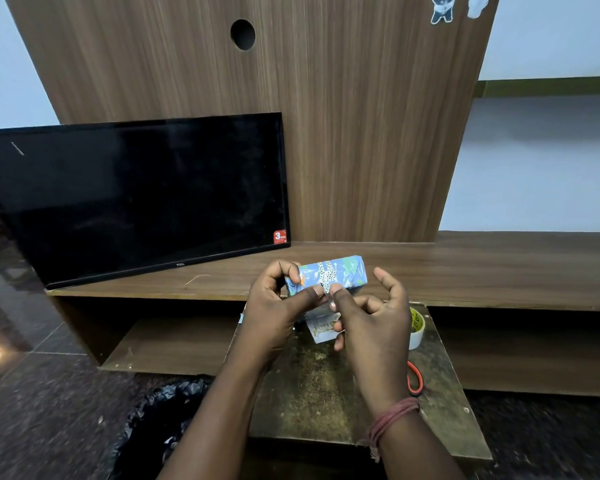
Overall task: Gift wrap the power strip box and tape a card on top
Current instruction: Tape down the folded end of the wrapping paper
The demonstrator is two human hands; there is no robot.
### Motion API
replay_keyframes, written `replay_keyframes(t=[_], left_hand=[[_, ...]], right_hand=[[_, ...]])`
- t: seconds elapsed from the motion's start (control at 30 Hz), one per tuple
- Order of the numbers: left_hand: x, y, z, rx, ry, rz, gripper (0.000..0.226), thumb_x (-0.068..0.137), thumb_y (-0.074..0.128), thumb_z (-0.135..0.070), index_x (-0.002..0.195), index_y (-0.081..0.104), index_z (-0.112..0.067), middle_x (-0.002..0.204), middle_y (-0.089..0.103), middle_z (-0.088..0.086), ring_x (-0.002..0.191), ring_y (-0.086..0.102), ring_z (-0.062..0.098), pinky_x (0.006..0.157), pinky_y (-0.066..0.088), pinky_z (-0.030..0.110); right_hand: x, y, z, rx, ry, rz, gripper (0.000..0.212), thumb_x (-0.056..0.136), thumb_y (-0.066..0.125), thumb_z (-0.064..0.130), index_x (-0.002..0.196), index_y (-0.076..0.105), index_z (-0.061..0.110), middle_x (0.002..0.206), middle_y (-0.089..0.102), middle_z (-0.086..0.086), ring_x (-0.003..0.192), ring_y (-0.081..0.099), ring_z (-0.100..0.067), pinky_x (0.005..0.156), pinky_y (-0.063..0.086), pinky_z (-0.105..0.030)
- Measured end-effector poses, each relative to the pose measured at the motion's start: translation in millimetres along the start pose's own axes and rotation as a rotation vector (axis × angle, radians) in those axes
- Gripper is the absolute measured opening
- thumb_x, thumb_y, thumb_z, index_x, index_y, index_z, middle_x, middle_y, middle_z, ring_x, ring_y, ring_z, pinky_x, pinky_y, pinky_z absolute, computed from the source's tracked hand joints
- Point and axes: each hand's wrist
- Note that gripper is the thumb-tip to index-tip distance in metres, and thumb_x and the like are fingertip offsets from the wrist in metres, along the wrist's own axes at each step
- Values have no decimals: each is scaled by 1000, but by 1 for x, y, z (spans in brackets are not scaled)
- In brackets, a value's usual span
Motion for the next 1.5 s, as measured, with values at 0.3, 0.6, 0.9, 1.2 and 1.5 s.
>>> replay_keyframes(t=[0.3,0.6,0.9,1.2,1.5], left_hand=[[-1,1,2,1,9,27,35,83,73,11,87,46,-10,82,62,-20,75,63,7,76,53,39],[-5,4,-2,-14,33,4,47,73,89,-14,79,42,-12,91,57,-8,90,57,17,90,53,64],[-4,14,-3,-139,-23,-76,43,82,74,13,79,38,-11,77,55,-2,70,70,20,72,64,34],[-2,20,-9,-225,-36,-68,46,85,71,11,83,34,-17,67,61,-3,61,65,14,58,56,27],[-2,16,-10,-219,-58,-46,45,83,74,10,85,38,-16,80,58,-2,67,64,17,60,59,26]], right_hand=[[3,0,-5,-19,-23,-22,59,87,77,13,133,42,25,62,65,-3,44,55,-16,35,40,-26],[6,-1,-11,-50,15,-59,62,83,82,26,131,43,28,68,69,-12,52,58,-15,56,46,-34],[7,-2,-23,-74,27,-86,66,78,85,40,130,44,32,73,72,-4,61,65,-19,69,55,-54],[5,3,-19,134,-47,-42,47,87,75,6,120,51,28,84,72,-14,56,58,-17,38,46,-29],[5,5,-29,138,-92,-75,46,88,73,2,117,52,31,80,70,-10,57,59,-15,39,47,-30]])
Point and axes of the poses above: each hand's wrist, its own x-axis towards the middle knuckle, its own y-axis out of the palm, z = x × y
